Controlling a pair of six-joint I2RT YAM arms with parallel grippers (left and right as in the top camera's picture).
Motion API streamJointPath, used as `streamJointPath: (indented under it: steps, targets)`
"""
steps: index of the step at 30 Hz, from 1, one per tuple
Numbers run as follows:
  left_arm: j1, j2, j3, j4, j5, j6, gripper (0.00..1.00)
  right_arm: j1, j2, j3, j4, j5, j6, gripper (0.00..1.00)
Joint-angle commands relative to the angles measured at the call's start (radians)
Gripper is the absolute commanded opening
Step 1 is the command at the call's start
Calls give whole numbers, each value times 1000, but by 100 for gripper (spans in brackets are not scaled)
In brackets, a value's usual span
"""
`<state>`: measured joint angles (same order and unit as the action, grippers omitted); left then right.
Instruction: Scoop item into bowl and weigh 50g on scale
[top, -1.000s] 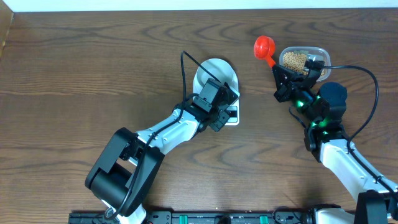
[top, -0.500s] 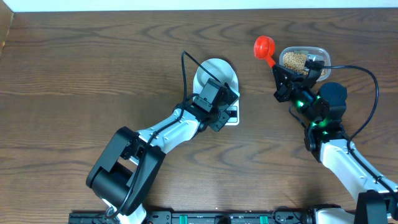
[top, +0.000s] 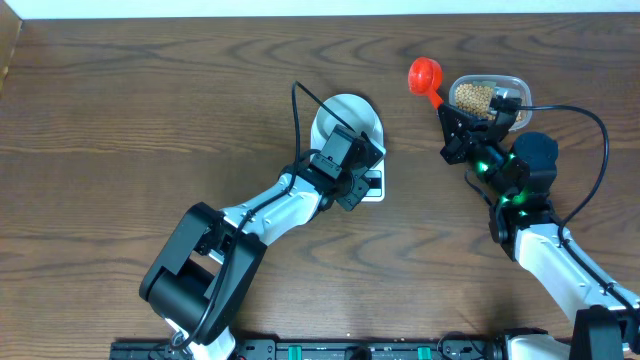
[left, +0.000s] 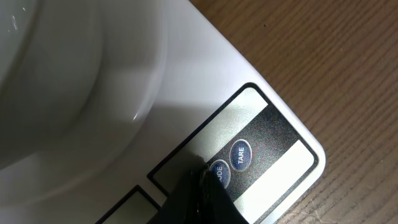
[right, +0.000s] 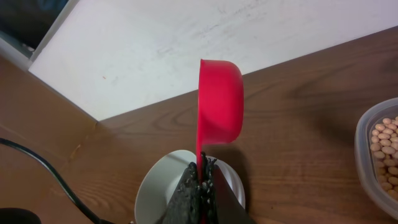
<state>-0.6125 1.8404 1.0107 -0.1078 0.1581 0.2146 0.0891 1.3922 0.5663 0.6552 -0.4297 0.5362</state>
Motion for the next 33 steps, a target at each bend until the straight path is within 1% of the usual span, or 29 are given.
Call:
streamJointPath:
  steps: [1,9,19,26,33]
  targets:
    - [7,36,14,-19,-6,14,7,-2,-1,16,6,0,-21,1]
    - [-2,34,14,-67,3,13,7,-2,-1,16,8,3,-21,1]
    - [-6,-100,14,-79,3,-6,7,-3,-1,16,63,80,-19,1]
    - [-6,-105,14,-146,3,-13,8,-3,-1,16,63,138,17,1]
    - [-6,-105,14,-142,3,-14,8,-3,-1,16,63,181,17,1]
